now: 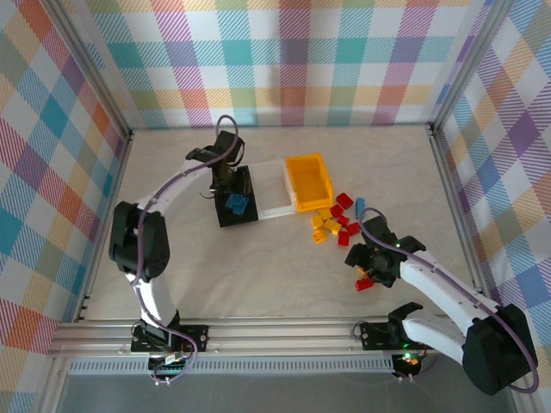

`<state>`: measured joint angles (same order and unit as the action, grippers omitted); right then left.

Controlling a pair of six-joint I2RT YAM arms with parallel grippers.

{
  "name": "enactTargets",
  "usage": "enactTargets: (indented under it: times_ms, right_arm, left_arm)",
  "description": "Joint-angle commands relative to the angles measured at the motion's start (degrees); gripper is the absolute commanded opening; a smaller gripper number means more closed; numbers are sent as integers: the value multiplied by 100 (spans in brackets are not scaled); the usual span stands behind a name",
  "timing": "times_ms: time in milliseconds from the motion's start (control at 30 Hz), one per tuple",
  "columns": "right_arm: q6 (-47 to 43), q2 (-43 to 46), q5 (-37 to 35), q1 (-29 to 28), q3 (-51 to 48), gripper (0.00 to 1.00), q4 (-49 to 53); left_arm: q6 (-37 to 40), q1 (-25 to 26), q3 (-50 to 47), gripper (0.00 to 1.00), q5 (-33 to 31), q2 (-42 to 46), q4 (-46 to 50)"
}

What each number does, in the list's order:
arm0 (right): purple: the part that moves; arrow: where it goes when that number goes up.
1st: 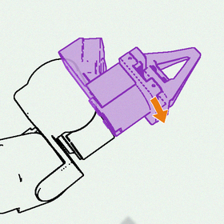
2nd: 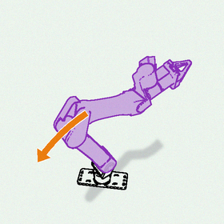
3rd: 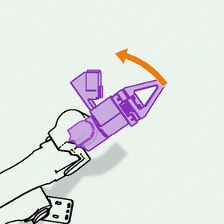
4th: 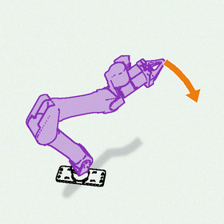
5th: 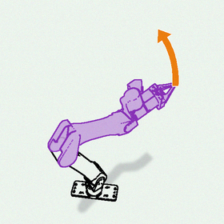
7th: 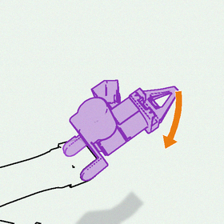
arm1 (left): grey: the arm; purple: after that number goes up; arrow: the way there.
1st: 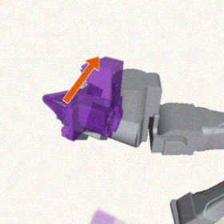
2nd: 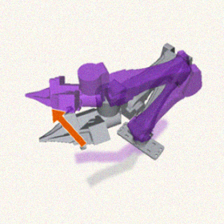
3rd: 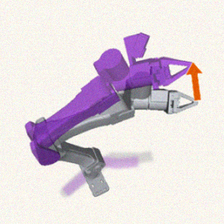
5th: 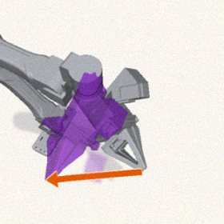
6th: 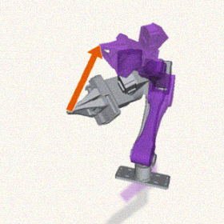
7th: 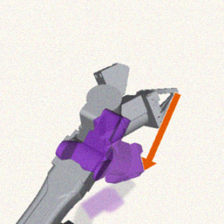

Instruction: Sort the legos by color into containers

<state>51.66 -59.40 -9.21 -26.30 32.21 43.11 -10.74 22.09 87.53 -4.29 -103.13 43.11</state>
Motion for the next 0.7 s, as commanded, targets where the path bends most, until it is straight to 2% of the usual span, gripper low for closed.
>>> enactTargets:
  times_ms: [0,233,467,567,667]
  right_arm:
    - [87,-468,564,-255,-355,87,-605]
    - [-146,-753,502,-938,286,89,-957]
    - [-210,-436,-46,-1096,807,91,242]
    - [-10,-186,-209,-1144,737,91,848]
    - [209,198,-202,-1164,460,89,1024]
  left_arm:
    - [-146,83,-163,62,208,461,-62]
    - [-183,468,-480,64,247,917,28]
    - [-314,697,-1001,65,350,1394,-22]
    - [-327,778,-1140,66,350,1530,-9]
    - [-357,861,-1297,66,353,1645,-55]
